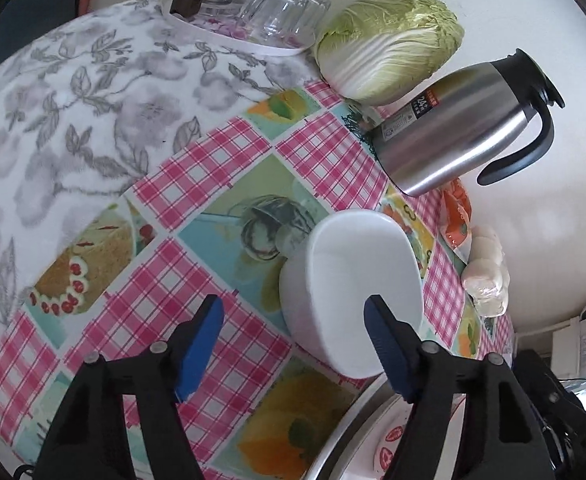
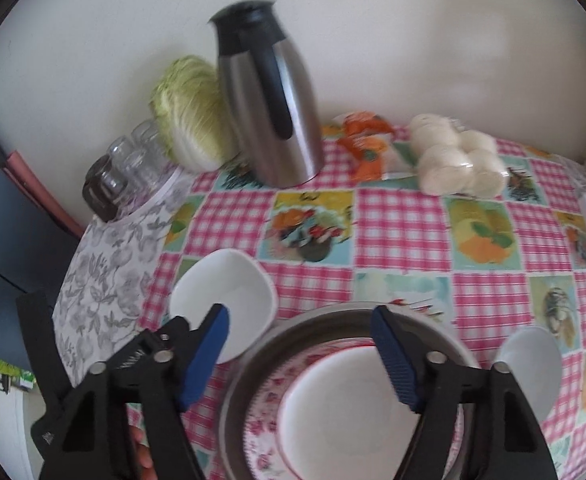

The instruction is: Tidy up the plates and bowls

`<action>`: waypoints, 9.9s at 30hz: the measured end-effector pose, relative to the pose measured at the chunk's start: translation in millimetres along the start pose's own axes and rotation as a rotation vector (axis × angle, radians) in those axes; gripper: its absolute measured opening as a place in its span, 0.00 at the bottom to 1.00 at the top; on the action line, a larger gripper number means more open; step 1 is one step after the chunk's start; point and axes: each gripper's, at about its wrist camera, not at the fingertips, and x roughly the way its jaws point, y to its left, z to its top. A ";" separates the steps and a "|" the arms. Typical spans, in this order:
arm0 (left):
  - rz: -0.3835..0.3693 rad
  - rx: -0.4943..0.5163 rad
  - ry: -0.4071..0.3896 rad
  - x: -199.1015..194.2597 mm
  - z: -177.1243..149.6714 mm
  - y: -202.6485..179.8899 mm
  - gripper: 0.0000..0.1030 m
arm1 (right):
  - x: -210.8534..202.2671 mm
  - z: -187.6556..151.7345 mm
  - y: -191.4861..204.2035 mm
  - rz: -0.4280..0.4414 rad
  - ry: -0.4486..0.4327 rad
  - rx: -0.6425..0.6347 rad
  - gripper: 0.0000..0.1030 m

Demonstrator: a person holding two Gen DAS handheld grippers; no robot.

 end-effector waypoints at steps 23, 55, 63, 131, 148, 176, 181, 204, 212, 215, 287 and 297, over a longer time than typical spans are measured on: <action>-0.004 -0.007 0.075 39.8 12.9 2.3 0.36 | 100.0 12.6 36.3 -0.129 0.190 -0.075 0.10; -0.025 0.141 -0.049 -32.3 9.8 -20.3 0.17 | 49.6 15.6 49.3 -0.006 0.122 -0.057 0.11; -0.051 0.232 -0.119 -66.9 -8.7 -46.9 0.17 | 0.9 10.8 27.3 0.047 0.048 -0.008 0.12; 0.086 0.597 -0.029 -58.8 -107.8 -137.6 0.18 | -56.4 -79.3 -102.4 0.204 0.013 0.279 0.20; 0.088 0.583 0.014 -47.3 -106.2 -132.3 0.18 | -43.5 -81.0 -108.3 0.196 0.047 0.296 0.22; 0.006 0.492 -0.023 -62.6 -91.9 -120.5 0.21 | -52.6 -77.4 -119.8 0.219 0.000 0.304 0.24; -0.010 0.501 -0.023 -64.4 -93.8 -123.7 0.21 | -52.0 -77.6 -113.8 0.229 0.005 0.284 0.24; 0.095 0.464 -0.063 -65.0 -86.6 -114.6 0.67 | -55.4 -76.6 -117.0 0.148 0.004 0.270 0.37; 0.180 0.433 -0.086 -64.2 -78.1 -105.8 0.78 | -57.9 -75.5 -116.7 0.111 -0.011 0.247 0.62; 0.192 0.421 -0.094 -64.0 -76.1 -102.8 0.85 | -55.9 -76.0 -117.9 0.097 -0.008 0.245 0.70; 0.030 0.858 -0.062 -49.5 -197.1 -292.9 0.85 | -107.0 -100.2 -323.4 -0.183 -0.107 0.493 0.94; 0.087 0.887 0.100 22.8 -211.0 -304.1 0.69 | -71.0 -107.1 -325.5 -0.158 0.000 0.501 0.81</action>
